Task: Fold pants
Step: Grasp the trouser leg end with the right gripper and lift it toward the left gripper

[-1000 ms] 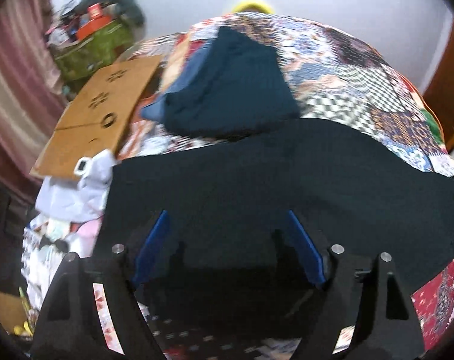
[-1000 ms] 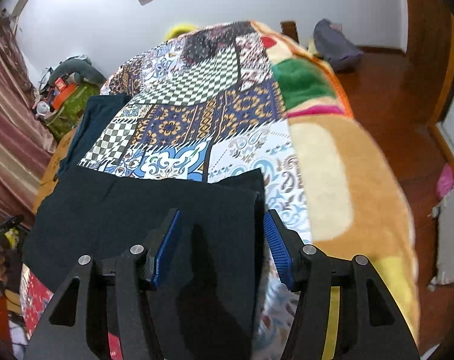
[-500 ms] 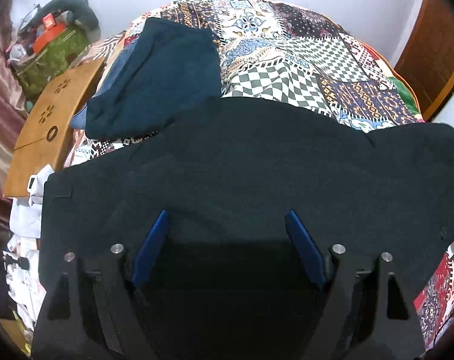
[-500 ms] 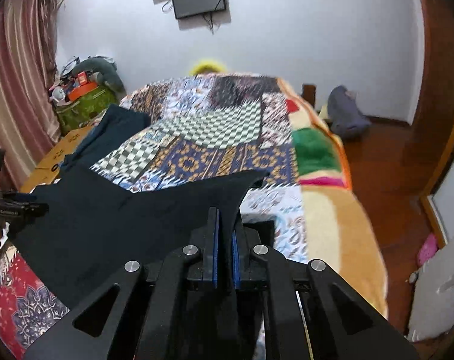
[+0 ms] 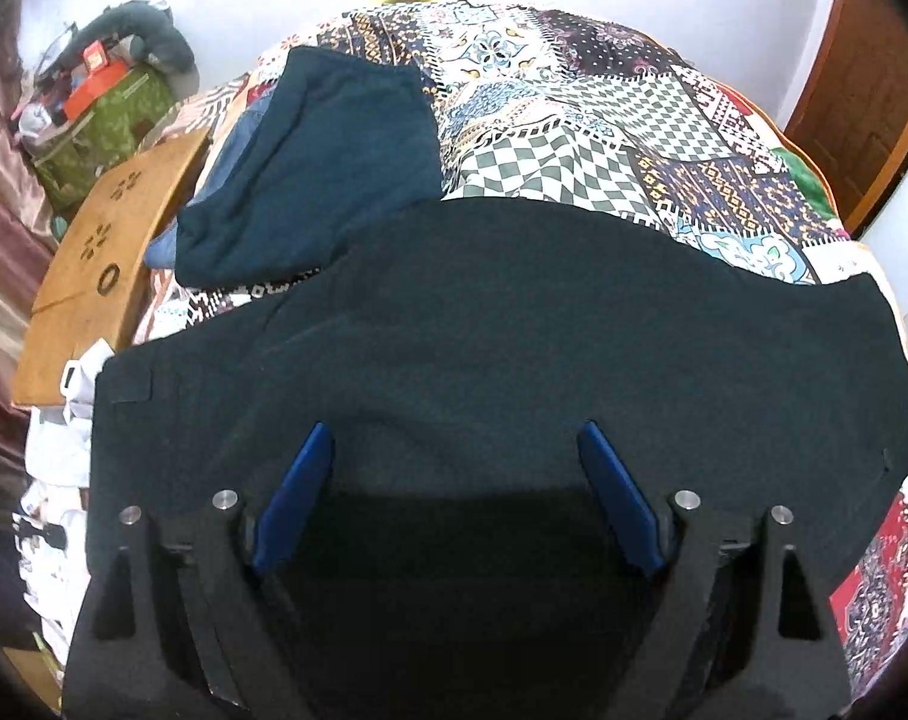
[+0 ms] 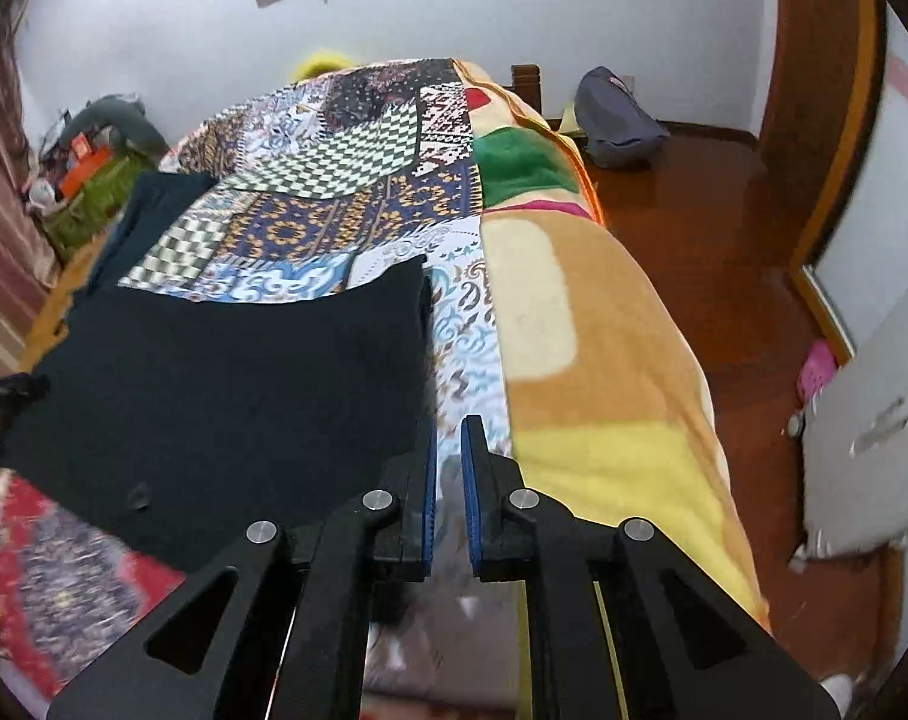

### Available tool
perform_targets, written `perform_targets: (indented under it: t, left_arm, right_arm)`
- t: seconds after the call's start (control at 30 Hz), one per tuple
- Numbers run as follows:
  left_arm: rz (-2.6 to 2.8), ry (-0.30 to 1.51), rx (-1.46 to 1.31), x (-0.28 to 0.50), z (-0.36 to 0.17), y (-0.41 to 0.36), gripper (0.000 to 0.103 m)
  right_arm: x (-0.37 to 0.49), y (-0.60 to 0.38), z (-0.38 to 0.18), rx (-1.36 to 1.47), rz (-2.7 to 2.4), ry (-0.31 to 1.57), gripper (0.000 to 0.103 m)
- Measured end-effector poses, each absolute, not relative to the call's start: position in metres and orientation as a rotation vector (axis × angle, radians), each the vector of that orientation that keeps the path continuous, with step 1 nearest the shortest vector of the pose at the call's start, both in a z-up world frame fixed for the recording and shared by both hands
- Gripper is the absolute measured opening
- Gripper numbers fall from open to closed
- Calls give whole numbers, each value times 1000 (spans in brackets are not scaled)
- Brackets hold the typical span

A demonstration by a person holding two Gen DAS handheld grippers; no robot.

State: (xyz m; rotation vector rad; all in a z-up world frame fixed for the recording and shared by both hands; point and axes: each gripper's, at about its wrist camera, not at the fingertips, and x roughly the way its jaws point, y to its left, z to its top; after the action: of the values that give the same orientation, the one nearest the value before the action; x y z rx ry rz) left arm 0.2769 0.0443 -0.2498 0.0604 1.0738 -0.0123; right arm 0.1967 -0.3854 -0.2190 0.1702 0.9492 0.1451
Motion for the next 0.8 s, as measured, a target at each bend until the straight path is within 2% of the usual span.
perform_targets:
  t: [0.03, 0.07, 0.13, 0.17, 0.4, 0.7, 0.77, 0.8]
  left_arm:
    - [-15, 1071, 66, 276, -249, 43, 86]
    - [-20, 1070, 68, 275, -249, 42, 86]
    - [-34, 1066, 67, 271, -248, 40, 86]
    - [-41, 1065, 67, 269, -248, 39, 86]
    - [-78, 1044, 62, 250, -242, 36, 86]
    - [-83, 1032, 51, 237, -237, 32, 86]
    - [-78, 1032, 62, 237, -236, 30, 86]
    - [-76, 1032, 70, 237, -234, 29, 86]
  right_arm:
    - [191, -384, -216, 198, 156, 948, 29]
    - [185, -381, -215, 223, 166, 945, 47]
    - [172, -374, -214, 288, 192, 933, 60]
    - [166, -368, -216, 314, 205, 941, 62]
    - [147, -345, -251, 510, 215, 1017, 62]
    - [173, -347, -253, 555, 204, 902, 61]
    - [179, -346, -251, 522, 176, 865, 43]
    - [184, -348, -251, 515, 162, 856, 37]
